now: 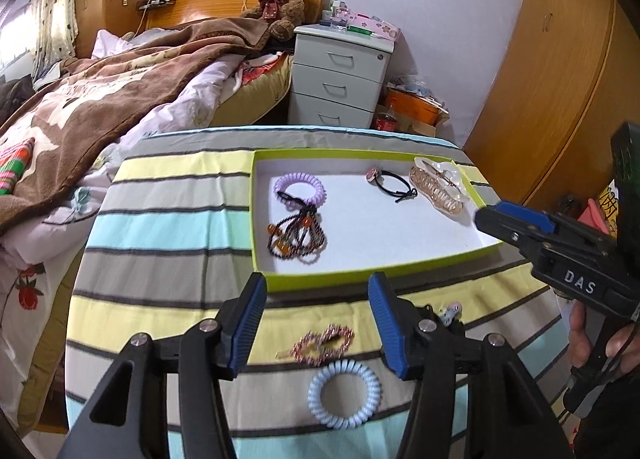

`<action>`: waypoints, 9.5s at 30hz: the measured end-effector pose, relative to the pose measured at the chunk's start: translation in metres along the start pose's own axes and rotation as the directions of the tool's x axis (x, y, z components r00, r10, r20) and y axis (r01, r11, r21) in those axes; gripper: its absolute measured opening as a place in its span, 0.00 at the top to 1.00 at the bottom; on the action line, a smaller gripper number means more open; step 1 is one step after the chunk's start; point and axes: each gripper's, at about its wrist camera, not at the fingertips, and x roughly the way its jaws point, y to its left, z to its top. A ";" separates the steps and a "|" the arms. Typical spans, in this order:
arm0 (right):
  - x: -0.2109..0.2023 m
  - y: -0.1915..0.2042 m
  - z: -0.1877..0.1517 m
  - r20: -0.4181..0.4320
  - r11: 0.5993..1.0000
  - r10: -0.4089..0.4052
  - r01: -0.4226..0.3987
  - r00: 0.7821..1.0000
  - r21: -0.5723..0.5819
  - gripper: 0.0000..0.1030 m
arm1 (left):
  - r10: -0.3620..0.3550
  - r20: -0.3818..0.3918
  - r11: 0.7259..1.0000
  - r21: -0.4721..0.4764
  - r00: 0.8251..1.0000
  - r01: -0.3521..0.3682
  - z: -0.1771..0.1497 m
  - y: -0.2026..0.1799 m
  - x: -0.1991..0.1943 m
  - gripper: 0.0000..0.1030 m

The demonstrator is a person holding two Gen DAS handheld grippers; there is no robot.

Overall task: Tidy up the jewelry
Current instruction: 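Move both grippers back from the box to the loose accessories, then grasp the light blue coil hair tie with the left gripper while the right grasps the black pink-ball claw clip, then carry the coil hair tie and claw clip over the green box with both grippers, then open the left gripper to release the coil tie while the right releases the claw clip, then move the right gripper to the black wristband and grasp it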

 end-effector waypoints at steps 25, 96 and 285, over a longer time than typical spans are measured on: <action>0.024 0.019 -0.070 -0.111 0.998 0.012 -0.020 0.994 -0.065 0.55 | -0.013 -0.067 0.998 -0.070 0.998 0.008 -0.061 0.023 0.001 0.46; -0.018 -0.012 -0.086 0.007 0.999 -0.027 0.026 1.000 0.038 0.83 | 0.078 -0.091 0.994 0.082 0.993 -0.071 -0.067 -0.013 0.023 0.90; 0.040 0.050 -0.068 -0.122 0.998 -0.032 0.024 0.992 -0.063 0.55 | 0.015 -0.001 0.984 -0.178 1.000 -0.015 -0.050 0.050 -0.004 0.46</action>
